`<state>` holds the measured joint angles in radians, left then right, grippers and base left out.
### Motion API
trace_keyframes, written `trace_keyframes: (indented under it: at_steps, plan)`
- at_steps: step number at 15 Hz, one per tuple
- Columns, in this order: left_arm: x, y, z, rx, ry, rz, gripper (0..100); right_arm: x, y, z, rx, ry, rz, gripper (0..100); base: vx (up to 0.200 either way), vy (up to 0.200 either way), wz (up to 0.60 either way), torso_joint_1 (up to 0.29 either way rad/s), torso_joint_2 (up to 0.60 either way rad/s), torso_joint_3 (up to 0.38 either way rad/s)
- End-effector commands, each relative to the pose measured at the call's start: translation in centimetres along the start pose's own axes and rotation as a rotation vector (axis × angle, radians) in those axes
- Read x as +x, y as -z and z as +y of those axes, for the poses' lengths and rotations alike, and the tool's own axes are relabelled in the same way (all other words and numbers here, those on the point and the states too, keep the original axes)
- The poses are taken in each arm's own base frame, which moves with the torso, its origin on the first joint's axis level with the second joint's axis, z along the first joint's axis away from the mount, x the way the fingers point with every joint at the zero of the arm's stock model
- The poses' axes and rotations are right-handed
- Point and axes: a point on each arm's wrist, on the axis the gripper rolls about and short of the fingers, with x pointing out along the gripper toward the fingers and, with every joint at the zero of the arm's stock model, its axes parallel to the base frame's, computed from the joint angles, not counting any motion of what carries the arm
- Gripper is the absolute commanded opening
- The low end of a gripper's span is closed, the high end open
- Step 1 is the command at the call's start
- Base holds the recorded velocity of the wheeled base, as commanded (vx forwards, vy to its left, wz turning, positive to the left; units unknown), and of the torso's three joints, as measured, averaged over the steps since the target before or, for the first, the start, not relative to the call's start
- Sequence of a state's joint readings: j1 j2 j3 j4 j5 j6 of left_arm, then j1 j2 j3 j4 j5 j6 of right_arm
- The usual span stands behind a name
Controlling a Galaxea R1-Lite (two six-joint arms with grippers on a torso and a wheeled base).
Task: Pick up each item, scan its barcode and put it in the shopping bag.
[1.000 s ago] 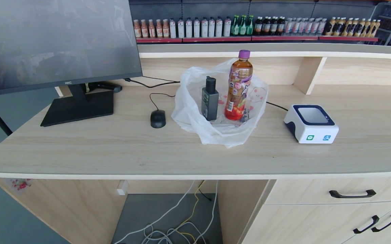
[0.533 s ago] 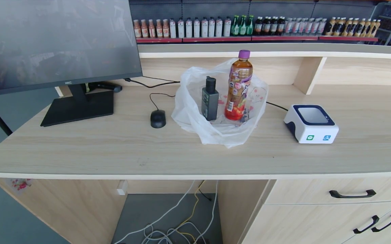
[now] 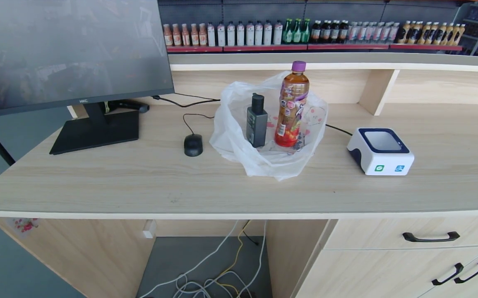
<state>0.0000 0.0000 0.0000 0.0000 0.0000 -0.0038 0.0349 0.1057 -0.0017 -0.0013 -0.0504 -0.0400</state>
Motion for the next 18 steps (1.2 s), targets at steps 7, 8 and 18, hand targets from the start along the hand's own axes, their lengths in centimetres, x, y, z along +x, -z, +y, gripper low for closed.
trace_keyframes:
  at_steps: [7,8,18]
  plan:
    - [0.00,0.00,0.00,0.001,0.002,0.000,100,-0.79,0.28,0.05,0.018,0.036,-0.104,100,-0.143,0.000,0.00,0.006,0.00,0.001]
    - [0.00,0.00,0.00,0.002,0.002,0.000,100,-0.79,0.28,0.05,0.016,0.036,-0.104,100,0.000,0.000,0.00,0.000,0.00,0.000]
    - [0.00,0.00,0.00,-0.004,0.000,0.000,100,-0.79,0.28,0.05,0.016,0.036,-0.104,100,0.000,-0.140,0.00,0.005,0.00,0.001]
